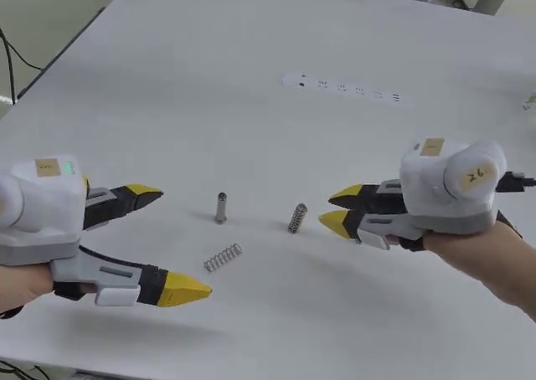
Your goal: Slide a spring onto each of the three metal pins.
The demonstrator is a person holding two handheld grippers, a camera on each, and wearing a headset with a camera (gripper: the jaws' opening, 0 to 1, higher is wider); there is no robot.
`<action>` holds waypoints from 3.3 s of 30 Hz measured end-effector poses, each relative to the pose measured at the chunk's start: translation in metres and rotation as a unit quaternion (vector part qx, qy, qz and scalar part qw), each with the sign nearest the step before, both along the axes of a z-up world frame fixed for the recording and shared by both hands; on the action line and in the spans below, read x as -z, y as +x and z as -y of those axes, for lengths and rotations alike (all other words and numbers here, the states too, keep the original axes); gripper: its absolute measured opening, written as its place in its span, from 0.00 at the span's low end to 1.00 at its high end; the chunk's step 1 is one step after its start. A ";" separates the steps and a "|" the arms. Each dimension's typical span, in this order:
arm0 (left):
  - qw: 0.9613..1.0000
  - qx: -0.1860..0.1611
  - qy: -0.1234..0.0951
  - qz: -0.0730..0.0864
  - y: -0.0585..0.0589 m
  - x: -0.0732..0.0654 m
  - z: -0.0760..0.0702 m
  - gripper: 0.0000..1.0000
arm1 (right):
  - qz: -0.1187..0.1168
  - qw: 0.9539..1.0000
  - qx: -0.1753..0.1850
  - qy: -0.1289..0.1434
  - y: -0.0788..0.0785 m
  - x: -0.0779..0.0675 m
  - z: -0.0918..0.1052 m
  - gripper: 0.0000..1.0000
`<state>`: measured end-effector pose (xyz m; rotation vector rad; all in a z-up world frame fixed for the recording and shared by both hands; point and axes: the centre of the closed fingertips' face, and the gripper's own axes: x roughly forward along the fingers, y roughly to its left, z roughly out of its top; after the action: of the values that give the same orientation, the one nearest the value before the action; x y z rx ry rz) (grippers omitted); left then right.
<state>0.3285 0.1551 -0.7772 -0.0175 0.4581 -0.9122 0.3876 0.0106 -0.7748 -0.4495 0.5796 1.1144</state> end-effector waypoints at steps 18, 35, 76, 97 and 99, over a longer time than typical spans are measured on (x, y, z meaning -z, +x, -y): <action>1.000 0.001 0.004 -0.002 -0.001 0.001 0.000 0.97 | -0.025 1.000 0.015 0.002 -0.022 0.019 0.016 0.15; 1.000 -0.001 0.003 -0.007 -0.003 0.006 -0.002 0.96 | -0.031 0.999 -0.029 -0.020 -0.035 0.027 0.003 0.15; 1.000 -0.002 0.007 -0.015 -0.011 0.013 -0.004 0.95 | 0.032 0.957 -0.266 -0.111 -0.048 0.065 -0.120 0.18; 1.000 0.006 0.006 -0.020 -0.015 0.013 0.001 0.94 | 0.026 0.960 -0.252 -0.122 -0.052 0.077 -0.102 0.08; 1.000 0.009 0.007 -0.018 -0.015 0.012 0.002 0.93 | 0.025 0.962 -0.248 -0.116 -0.051 0.071 -0.100 0.08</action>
<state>0.3134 0.1527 -0.7891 -0.0171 0.4980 -0.9279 0.3367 0.1105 -0.8458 -0.8561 0.5711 1.5131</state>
